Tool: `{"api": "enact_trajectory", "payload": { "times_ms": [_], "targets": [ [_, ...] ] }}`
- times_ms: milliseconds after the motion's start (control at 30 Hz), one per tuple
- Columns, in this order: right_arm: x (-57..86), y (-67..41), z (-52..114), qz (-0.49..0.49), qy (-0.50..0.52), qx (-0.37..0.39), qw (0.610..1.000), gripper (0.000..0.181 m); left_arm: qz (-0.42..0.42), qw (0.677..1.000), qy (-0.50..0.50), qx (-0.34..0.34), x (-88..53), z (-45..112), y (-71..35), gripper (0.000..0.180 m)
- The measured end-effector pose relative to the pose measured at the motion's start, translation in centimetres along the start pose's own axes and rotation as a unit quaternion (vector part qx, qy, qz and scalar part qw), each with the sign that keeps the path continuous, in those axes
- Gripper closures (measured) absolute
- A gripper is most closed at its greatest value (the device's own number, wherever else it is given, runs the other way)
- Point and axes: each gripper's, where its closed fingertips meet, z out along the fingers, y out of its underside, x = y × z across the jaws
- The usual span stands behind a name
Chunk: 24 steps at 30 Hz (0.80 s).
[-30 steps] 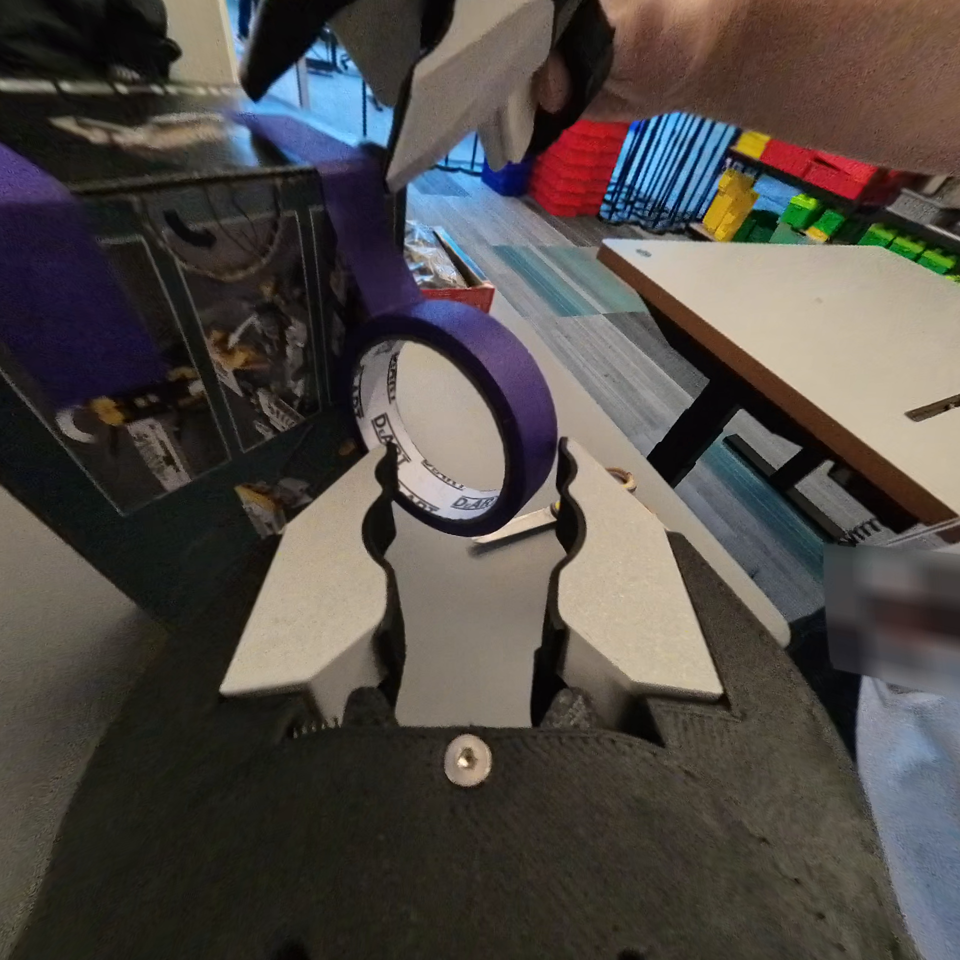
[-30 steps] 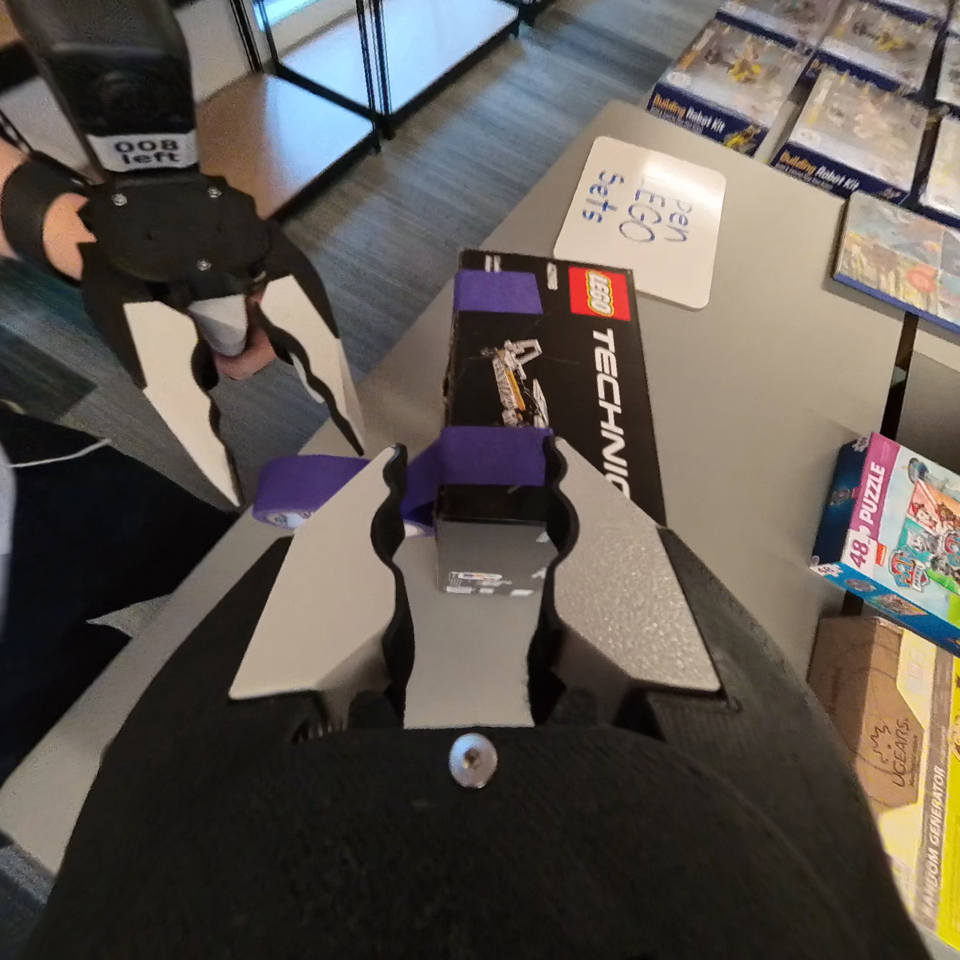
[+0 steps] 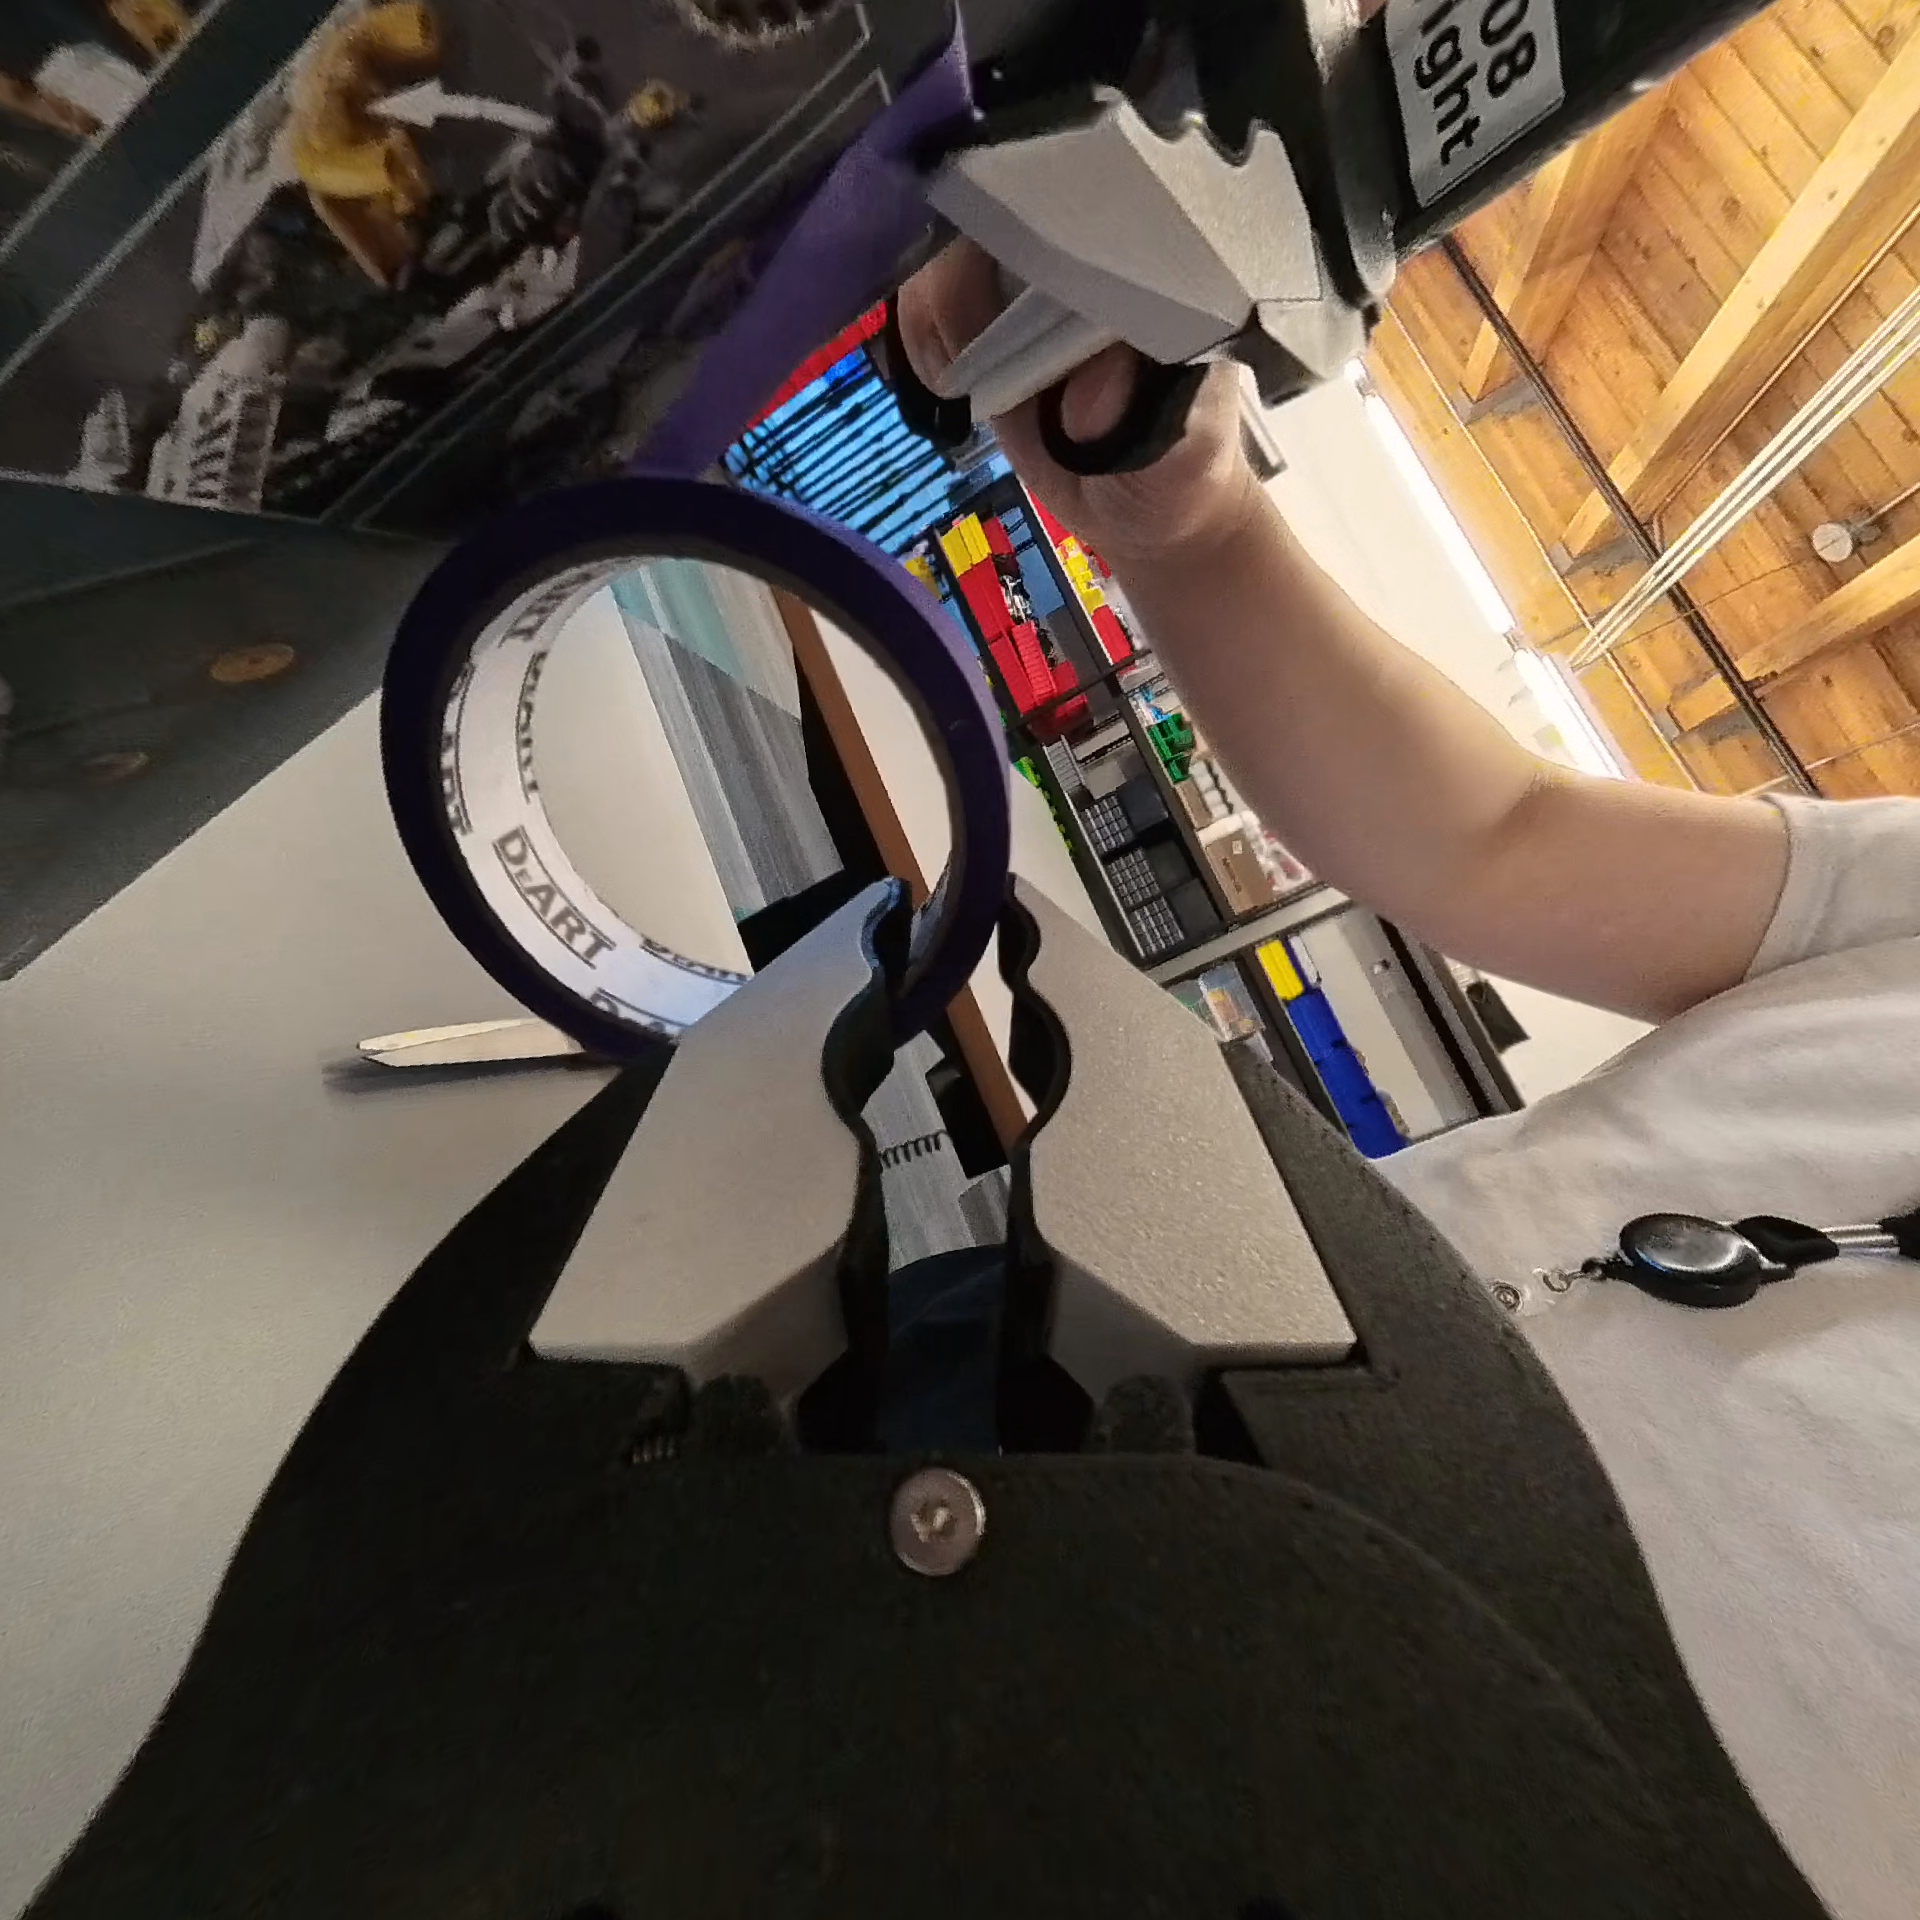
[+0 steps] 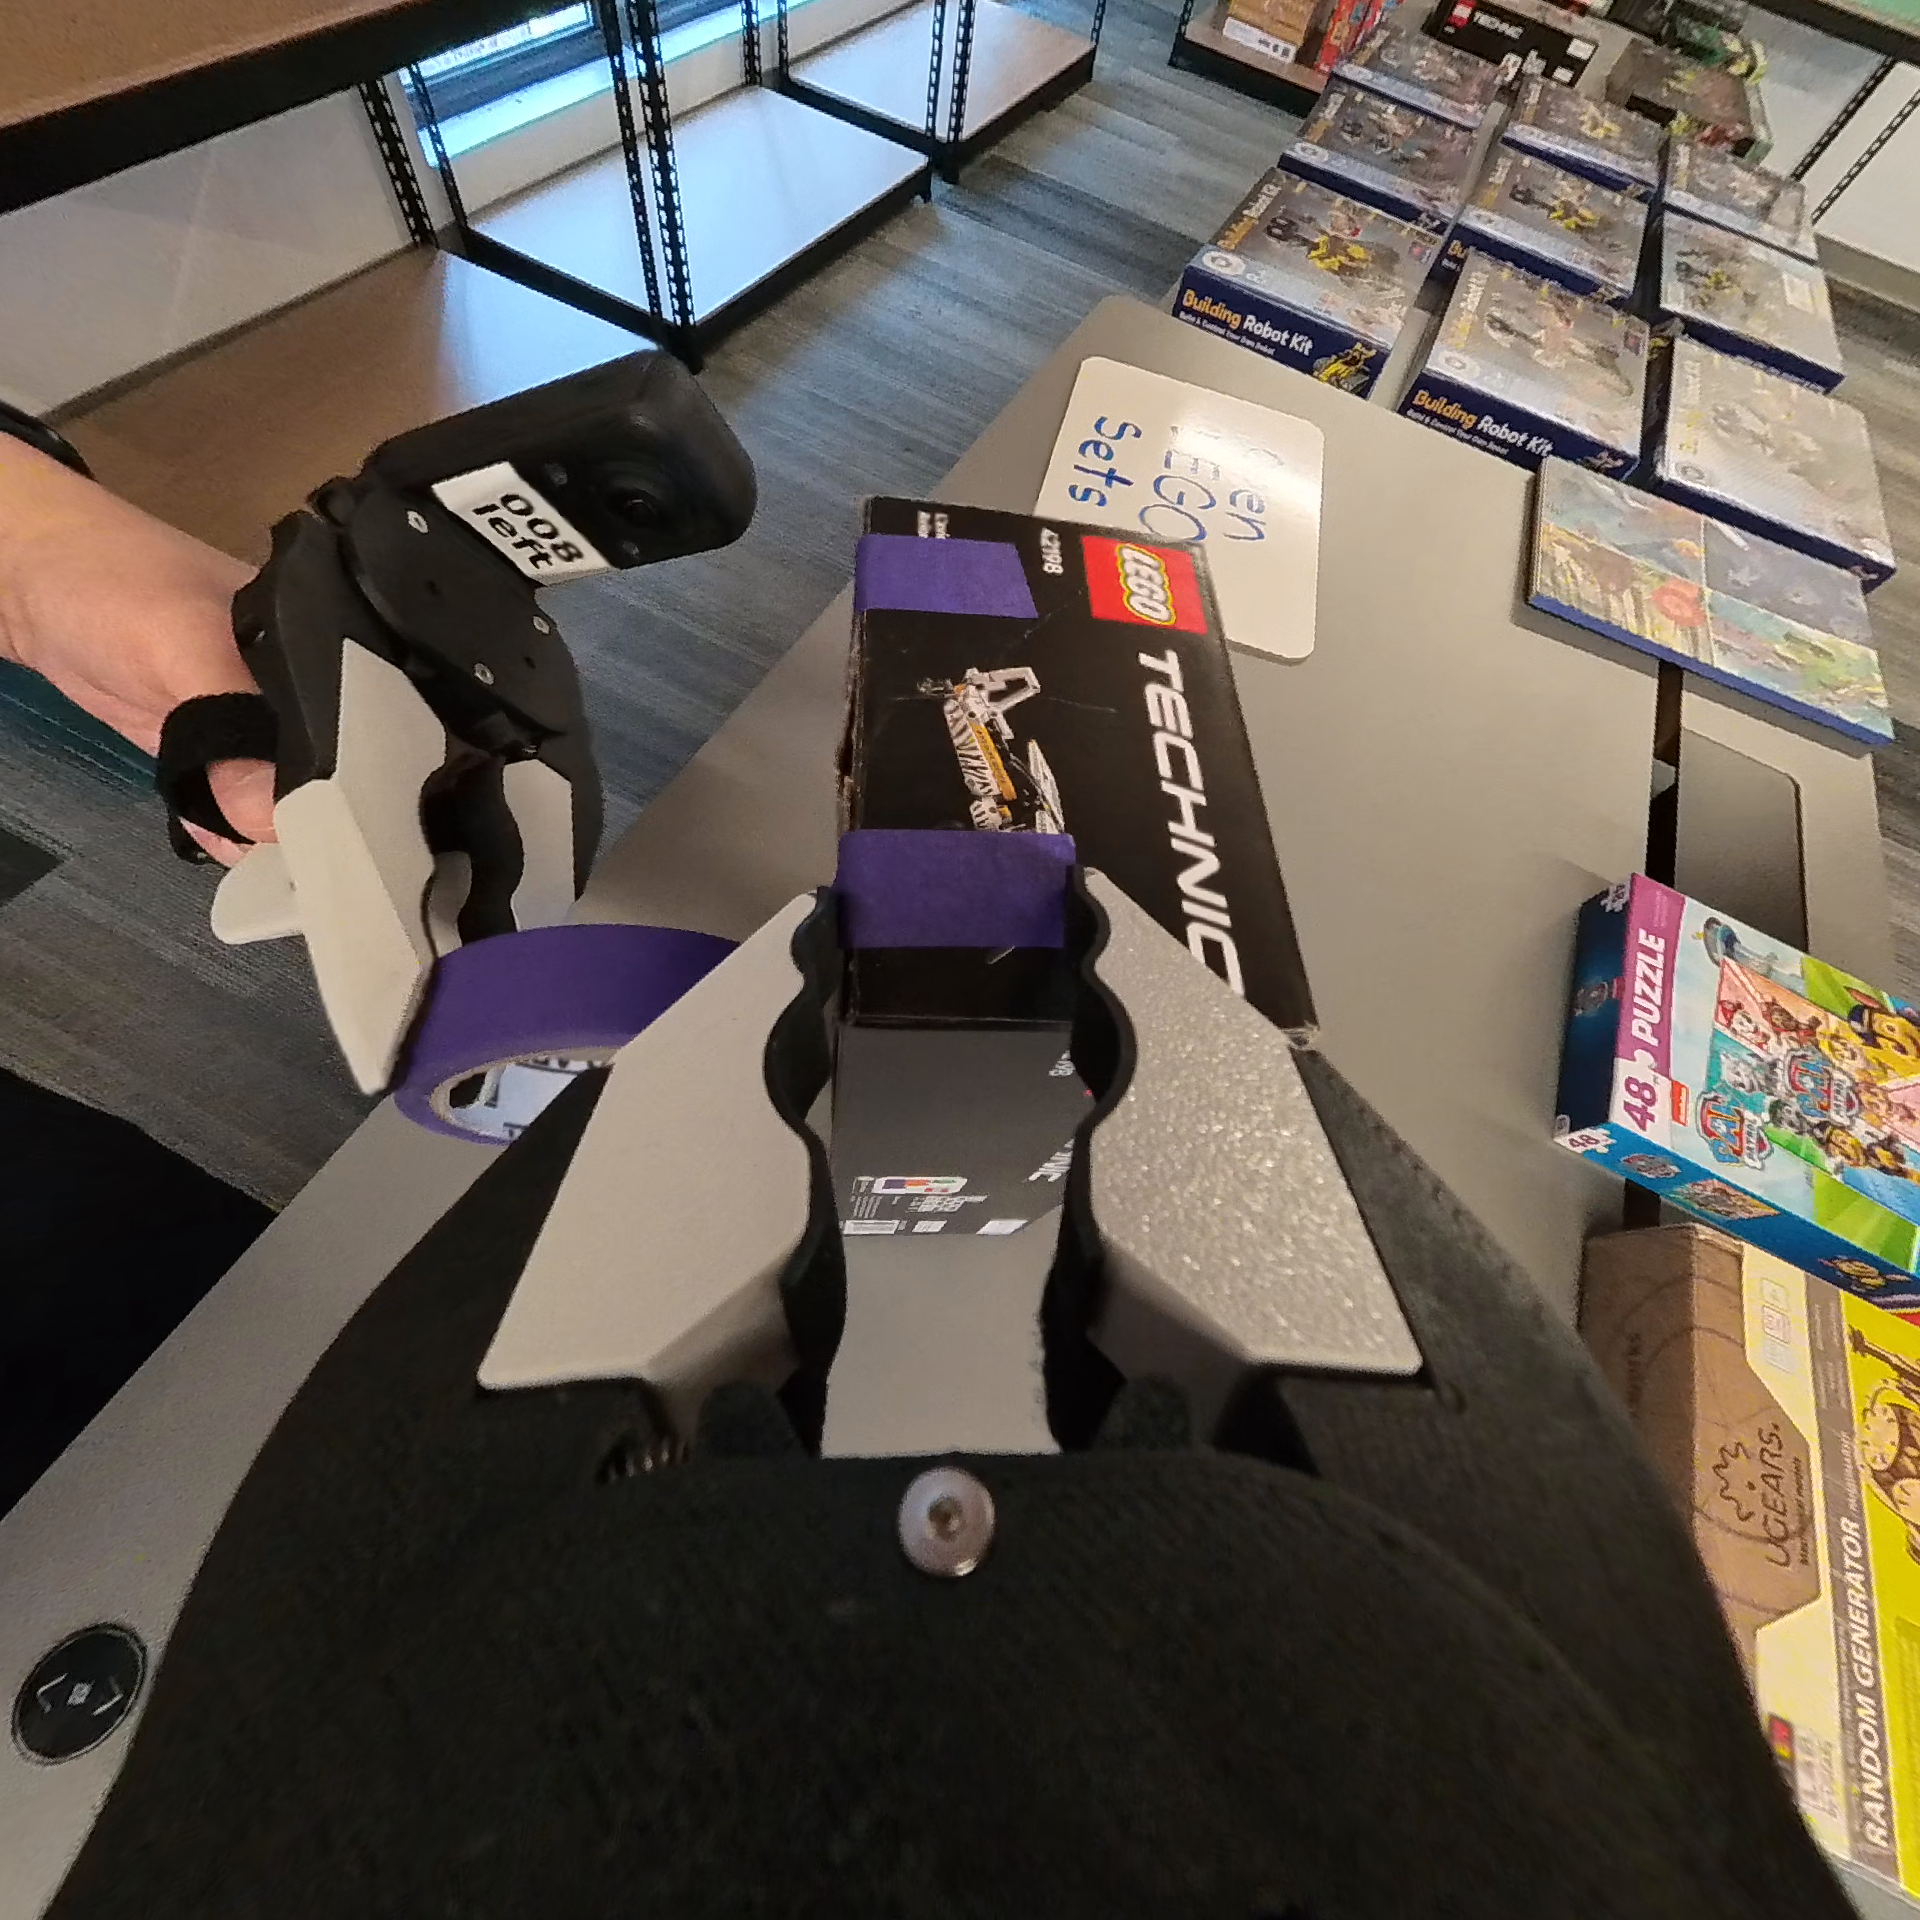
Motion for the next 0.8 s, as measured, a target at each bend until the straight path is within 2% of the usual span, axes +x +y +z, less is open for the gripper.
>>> {"api": "enact_trajectory", "payload": {
  "times_ms": [33,100,133,267,333,433,500,633,800],
  "targets": [
    [-0.2,-0.2,0.0,-0.001,-0.001,0.001,1.000,0.137,0.001,1.000,-0.004,-0.003,-0.1,0.0,0.0,0.165],
    [-0.2,-0.1,0.3,0.005,0.003,-0.006,1.000,0.119,0.003,1.000,-0.004,-0.007,0.0,0.0,0.0,0.166],
    [0.0,0.0,0.4,-0.001,0.013,-0.008,1.000,0.116,0.003,1.000,-0.004,-0.007,0.0,0.0,-0.1,0.166],
    [0.3,0.0,0.2,-0.017,0.036,-0.020,0.999,0.128,0.000,1.000,-0.005,-0.005,-0.1,-0.1,-0.3,0.166],
    [0.2,-0.9,-1.0,0.002,0.052,-0.006,0.999,0.126,-0.001,1.000,-0.004,-0.006,0.0,0.0,-0.3,0.166],
    [-1.0,-1.5,-4.7,0.051,0.086,0.050,0.994,0.126,0.001,1.000,-0.005,-0.005,0.0,0.1,-0.4,0.166],
    [-3.1,1.7,-6.6,0.116,0.081,0.051,0.989,0.128,0.000,1.000,-0.005,-0.004,0.0,0.1,-0.4,0.166],
    [-11.2,15.1,-7.6,0.230,0.016,-0.092,0.969,0.138,-0.004,1.000,-0.001,-0.003,-0.1,0.2,-0.3,0.165],
    [-17.1,24.8,-7.8,0.224,0.044,-0.194,0.954,0.144,-0.011,1.000,-0.001,-0.003,-0.4,0.2,0.1,0.163]
  ]
}}
